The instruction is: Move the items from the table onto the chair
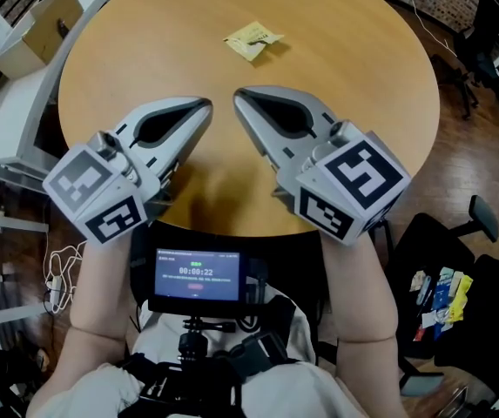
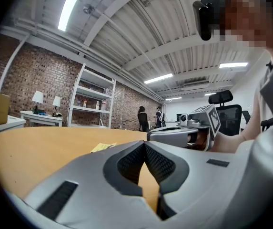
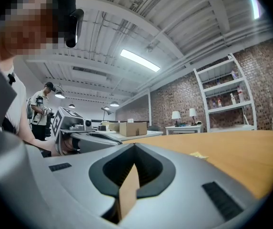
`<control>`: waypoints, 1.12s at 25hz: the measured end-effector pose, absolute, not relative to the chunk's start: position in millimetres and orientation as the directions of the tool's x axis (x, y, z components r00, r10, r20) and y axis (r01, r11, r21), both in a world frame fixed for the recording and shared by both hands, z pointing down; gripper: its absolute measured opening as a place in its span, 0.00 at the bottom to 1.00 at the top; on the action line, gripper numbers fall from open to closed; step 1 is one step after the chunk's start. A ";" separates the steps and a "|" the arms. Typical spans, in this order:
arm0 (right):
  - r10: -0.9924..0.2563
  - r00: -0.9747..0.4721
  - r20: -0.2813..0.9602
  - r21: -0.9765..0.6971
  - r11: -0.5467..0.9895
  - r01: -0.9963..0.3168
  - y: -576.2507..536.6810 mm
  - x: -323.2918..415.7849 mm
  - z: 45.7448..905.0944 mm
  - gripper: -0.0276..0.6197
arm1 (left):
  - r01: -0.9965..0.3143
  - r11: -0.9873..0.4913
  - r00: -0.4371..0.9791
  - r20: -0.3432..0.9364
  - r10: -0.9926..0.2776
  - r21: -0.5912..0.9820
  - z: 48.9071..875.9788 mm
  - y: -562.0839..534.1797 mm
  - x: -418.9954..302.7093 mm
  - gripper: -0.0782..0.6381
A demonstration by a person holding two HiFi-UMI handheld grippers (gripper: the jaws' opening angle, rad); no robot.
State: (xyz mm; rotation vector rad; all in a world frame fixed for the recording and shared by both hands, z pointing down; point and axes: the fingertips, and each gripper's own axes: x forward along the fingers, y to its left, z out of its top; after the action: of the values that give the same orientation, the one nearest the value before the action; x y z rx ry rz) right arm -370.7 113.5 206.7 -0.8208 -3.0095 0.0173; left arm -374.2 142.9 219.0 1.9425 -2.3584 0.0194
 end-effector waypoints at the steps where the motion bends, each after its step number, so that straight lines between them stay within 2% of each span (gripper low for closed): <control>1: 0.507 -0.862 0.018 -0.018 0.862 0.507 113.1 -370.6 206.6 0.05 | -0.981 0.192 -0.188 0.076 -0.979 0.044 218.9 142.1 -373.9 0.12; 10: 0.509 -0.861 0.013 -0.021 0.861 0.508 113.8 -370.5 207.5 0.05 | -0.984 0.172 -0.169 0.076 -0.983 0.034 217.4 140.7 -370.6 0.12; 16: 0.512 -0.858 0.024 -0.012 0.859 0.512 114.5 -371.8 207.3 0.05 | -0.974 0.223 -0.221 0.044 -0.974 0.047 210.3 146.5 -379.4 0.12; 28: 0.547 -0.832 0.094 0.035 0.833 0.552 123.3 -381.9 210.3 0.06 | -0.984 0.169 -0.167 0.039 -0.985 0.063 212.7 141.4 -377.1 0.12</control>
State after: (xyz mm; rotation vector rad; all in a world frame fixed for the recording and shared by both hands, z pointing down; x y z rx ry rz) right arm -381.9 123.3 210.3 -0.8804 -2.9307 -0.0923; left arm -377.1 141.4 212.7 1.9808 -2.3468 -0.0351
